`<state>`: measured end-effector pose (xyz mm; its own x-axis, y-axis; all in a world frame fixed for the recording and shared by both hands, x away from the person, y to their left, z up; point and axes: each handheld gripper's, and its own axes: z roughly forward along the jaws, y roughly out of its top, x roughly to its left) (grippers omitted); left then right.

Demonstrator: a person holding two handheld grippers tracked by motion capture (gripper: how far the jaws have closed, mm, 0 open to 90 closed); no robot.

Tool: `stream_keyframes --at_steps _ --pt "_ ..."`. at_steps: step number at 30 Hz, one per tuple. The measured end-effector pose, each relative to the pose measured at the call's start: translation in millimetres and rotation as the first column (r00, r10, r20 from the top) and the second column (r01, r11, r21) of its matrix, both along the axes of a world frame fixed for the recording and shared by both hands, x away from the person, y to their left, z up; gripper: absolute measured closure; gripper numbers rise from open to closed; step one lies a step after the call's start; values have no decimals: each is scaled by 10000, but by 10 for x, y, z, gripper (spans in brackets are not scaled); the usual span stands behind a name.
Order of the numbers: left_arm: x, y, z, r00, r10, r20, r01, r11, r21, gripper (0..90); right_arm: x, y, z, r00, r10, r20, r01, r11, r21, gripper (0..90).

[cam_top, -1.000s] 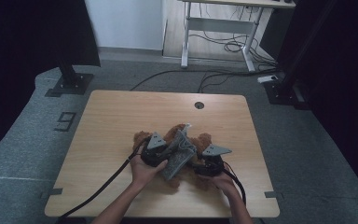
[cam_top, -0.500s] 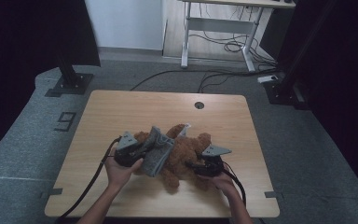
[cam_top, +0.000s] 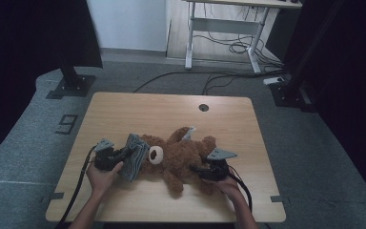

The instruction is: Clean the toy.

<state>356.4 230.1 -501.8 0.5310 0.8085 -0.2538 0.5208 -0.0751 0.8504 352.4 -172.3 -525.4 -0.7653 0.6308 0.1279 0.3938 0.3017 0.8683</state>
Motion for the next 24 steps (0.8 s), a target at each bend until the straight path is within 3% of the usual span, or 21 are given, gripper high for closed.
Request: stream_keyframes --at_steps 2,6,11,14,18,20,22,24 --pt "-33 -101 159 9987 -345 382 360 9986 -385 773 3 -8 -3 10000 -5 -38 5 10000 43 499" --pt "-84 -441 461 9865 -1204 1110 1251 9914 -370 773 0 -5 -3 10000 2 -15 -2 10000 27 498" --pt "-47 -945 618 9683 -2145 1276 2172 9761 -73 773 -4 -4 -2 10000 -8 -8 8 10000 11 499" --pt "-13 -1233 597 9594 -2603 1082 2614 9652 42 772 -3 -5 -3 10000 0 -25 0 10000 33 498" --pt "31 -1566 468 9522 -2974 700 2968 9547 193 771 -4 -7 -4 10000 2 -30 -1 10000 36 498" --pt "48 -1699 369 9477 -3161 445 3137 9480 535 771 -4 -7 -5 10000 3 -28 -3 10000 32 499" --pt "67 -1740 281 9463 -3222 269 3200 9453 637 770 -4 -8 -6 10000 9 -23 -9 10000 -14 498" --pt "65 -1704 291 9481 -3164 324 3134 9467 746 770 -4 -11 -13 10000 8 -47 -8 10000 -21 499"
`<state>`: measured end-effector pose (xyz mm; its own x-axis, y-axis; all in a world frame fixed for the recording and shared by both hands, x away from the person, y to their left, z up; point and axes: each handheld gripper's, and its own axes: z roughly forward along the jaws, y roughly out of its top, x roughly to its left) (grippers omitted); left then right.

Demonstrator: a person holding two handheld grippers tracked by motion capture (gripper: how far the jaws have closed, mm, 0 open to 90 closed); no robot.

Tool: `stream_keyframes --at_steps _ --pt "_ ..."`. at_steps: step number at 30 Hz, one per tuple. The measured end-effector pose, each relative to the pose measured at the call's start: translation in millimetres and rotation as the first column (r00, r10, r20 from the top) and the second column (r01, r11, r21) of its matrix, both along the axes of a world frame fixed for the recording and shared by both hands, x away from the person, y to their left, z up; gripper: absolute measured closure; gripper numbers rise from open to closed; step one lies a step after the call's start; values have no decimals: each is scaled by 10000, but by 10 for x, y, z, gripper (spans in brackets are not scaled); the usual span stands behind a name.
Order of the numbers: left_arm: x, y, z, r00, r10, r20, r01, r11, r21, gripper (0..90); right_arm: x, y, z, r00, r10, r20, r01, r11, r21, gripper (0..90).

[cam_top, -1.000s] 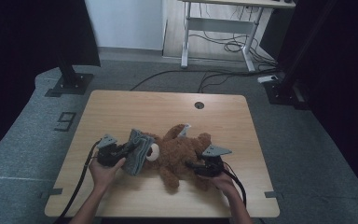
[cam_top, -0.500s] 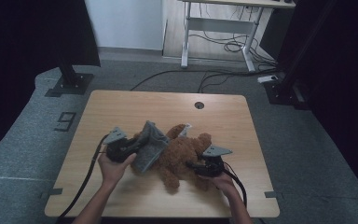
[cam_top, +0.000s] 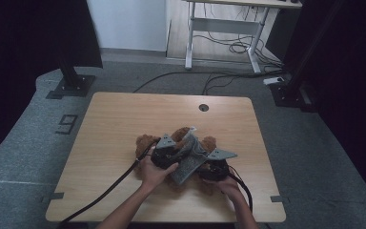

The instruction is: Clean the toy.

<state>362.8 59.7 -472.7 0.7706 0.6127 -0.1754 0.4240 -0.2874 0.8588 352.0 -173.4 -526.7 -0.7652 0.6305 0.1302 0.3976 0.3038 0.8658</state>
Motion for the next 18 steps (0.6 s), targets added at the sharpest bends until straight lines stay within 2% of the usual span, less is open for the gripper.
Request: stream_keyframes --at_steps 4,7,9,12,15,18 --pt "-5 186 69 9979 531 380 -546 9978 389 770 0 0 1 10000 15 15 -16 10000 15 499" --pt "37 469 83 9944 1011 300 -1016 9947 160 770 -3 1 2 10000 30 38 -30 10000 28 499" --pt "53 658 80 9927 1204 118 -1201 9925 -238 769 -3 5 0 10000 46 44 -47 10000 52 498" --pt "23 885 108 9876 1555 219 -1538 9861 -633 769 -8 13 0 9999 72 73 -72 10000 31 499" --pt "2 1106 113 9793 2000 319 -1974 9779 -695 770 -10 10 -1 10000 63 41 -63 10000 55 499" --pt "-4 1310 13 9704 2416 55 -2409 9687 -606 770 -9 9 -2 10000 51 36 -51 10000 66 499"
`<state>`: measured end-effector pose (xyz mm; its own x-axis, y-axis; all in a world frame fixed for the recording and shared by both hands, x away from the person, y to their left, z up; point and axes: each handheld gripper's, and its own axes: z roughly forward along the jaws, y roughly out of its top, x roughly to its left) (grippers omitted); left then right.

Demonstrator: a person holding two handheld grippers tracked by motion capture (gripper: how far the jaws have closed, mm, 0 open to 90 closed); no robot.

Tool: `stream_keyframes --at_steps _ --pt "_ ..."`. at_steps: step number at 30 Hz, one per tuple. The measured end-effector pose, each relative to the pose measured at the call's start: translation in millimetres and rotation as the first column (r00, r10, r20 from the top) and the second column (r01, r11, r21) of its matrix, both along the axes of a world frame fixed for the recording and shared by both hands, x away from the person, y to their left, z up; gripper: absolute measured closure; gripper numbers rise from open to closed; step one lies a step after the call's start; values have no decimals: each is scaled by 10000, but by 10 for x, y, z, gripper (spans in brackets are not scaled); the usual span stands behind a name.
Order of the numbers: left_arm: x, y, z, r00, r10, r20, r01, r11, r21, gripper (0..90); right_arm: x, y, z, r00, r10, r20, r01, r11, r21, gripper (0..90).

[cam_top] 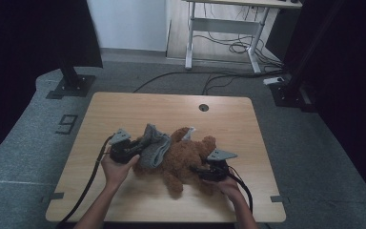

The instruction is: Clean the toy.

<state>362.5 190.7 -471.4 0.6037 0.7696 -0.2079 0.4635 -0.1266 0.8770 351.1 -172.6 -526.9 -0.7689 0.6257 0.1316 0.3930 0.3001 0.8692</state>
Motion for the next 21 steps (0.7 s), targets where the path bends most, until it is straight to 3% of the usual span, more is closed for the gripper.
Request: stream_keyframes --at_steps 3,7,11,14,17,21 --pt "-4 172 -146 9990 281 -345 -288 9994 -197 769 1 0 -1 10000 3 -3 -3 10000 12 499" --pt "-2 310 -288 9959 727 -530 -719 9973 160 769 -1 2 -2 10000 -29 -2 29 10000 18 499" --pt "47 394 -541 9860 1003 -1333 -940 9942 530 770 -1 1 -3 10000 -34 -5 34 10000 22 499" --pt "71 424 -641 9793 1056 -1728 -968 9936 583 770 0 0 -4 10000 -31 -8 31 10000 32 499" --pt "84 452 -564 9814 1141 -1542 -1098 9933 362 771 2 -2 -5 10000 -36 -18 36 10000 48 500" --pt "68 420 -202 9934 962 -620 -979 9949 -252 772 8 -13 -9 10000 -31 -36 31 10000 88 500"
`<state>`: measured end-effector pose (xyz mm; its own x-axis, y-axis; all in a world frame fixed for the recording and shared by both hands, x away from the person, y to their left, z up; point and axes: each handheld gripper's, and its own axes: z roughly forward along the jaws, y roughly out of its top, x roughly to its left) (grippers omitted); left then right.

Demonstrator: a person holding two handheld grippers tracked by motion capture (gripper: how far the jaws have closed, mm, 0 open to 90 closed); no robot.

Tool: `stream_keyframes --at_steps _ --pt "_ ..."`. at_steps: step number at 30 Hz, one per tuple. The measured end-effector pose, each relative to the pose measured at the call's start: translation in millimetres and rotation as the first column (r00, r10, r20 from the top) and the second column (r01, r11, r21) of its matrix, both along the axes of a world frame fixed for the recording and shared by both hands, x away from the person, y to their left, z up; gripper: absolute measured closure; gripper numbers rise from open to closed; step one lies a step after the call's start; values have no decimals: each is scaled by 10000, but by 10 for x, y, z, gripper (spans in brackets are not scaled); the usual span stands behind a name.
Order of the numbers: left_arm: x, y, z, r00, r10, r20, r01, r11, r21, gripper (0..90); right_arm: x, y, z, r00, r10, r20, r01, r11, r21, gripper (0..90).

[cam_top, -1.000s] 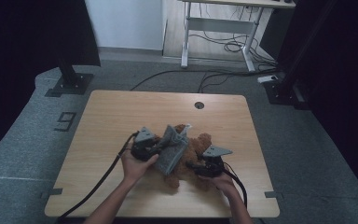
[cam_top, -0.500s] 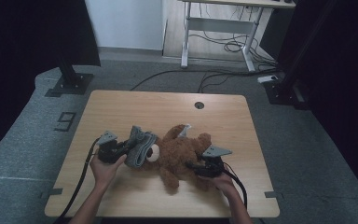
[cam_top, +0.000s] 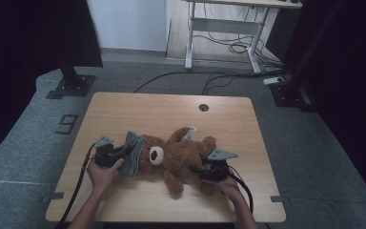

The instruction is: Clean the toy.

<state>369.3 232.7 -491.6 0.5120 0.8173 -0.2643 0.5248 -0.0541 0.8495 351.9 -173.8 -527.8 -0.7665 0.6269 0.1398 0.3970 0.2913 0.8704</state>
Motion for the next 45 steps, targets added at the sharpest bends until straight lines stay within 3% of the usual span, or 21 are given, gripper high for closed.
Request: stream_keyframes --at_steps 2,4,7,8,10,12,13,14,16,19,23,26,29,35,41,45 --pt "2 -62 192 9987 -251 434 266 9991 -330 772 1 -1 -1 10000 9 -10 -9 10000 14 500" --pt "10 -169 345 9960 -483 757 511 9981 -350 772 -1 0 -1 10000 6 0 -6 10000 3 500" --pt "57 -371 443 9920 -927 859 958 9949 -323 772 -4 0 -1 10000 -8 9 8 10000 -8 500" --pt "79 -442 443 9912 -1014 855 1029 9946 -126 772 -5 -1 -1 10000 -12 9 12 10000 -7 501" --pt "142 -550 384 9922 -1063 649 1049 9942 244 770 -6 -1 -2 10000 -11 16 11 10000 -6 500" --pt "229 -586 254 9964 -787 318 755 9930 909 770 -4 -2 -3 10000 2 16 -2 10000 9 500" --pt "267 -562 174 9975 -707 -1 704 9937 874 770 -3 -2 -4 10000 0 14 0 10000 21 500" --pt "287 -519 102 9976 -656 -238 666 9967 458 769 -4 0 -5 10000 3 22 -3 10000 32 500" --pt "265 -441 38 9981 -524 -317 528 9985 132 769 -4 8 -6 10000 43 46 -43 10000 48 500" --pt "211 -360 12 9990 -325 -315 336 9989 335 770 -1 8 -10 10000 58 33 -58 10000 74 501" --pt "167 -284 -64 9987 -200 -476 211 9995 231 771 -11 12 -8 10000 16 29 -16 10000 52 503" --pt "110 -245 -91 9992 -124 -386 146 9983 556 771 -14 10 -10 10000 18 8 -18 10000 61 504" --pt "107 -139 -164 9976 31 -687 -3 9992 400 771 -15 5 -14 10000 28 -14 -28 10000 93 505" --pt "23 -51 -377 9916 43 -1293 45 9977 672 772 -11 -3 -19 10000 37 -42 -37 9999 123 506" --pt "-139 -10 -465 9888 -223 -1472 375 9942 1011 772 -26 -10 -25 10000 26 -63 -25 9999 123 508" --pt "-199 83 -345 9950 -88 -991 135 9988 470 771 -25 -16 -24 10000 45 -72 -44 9999 108 508"
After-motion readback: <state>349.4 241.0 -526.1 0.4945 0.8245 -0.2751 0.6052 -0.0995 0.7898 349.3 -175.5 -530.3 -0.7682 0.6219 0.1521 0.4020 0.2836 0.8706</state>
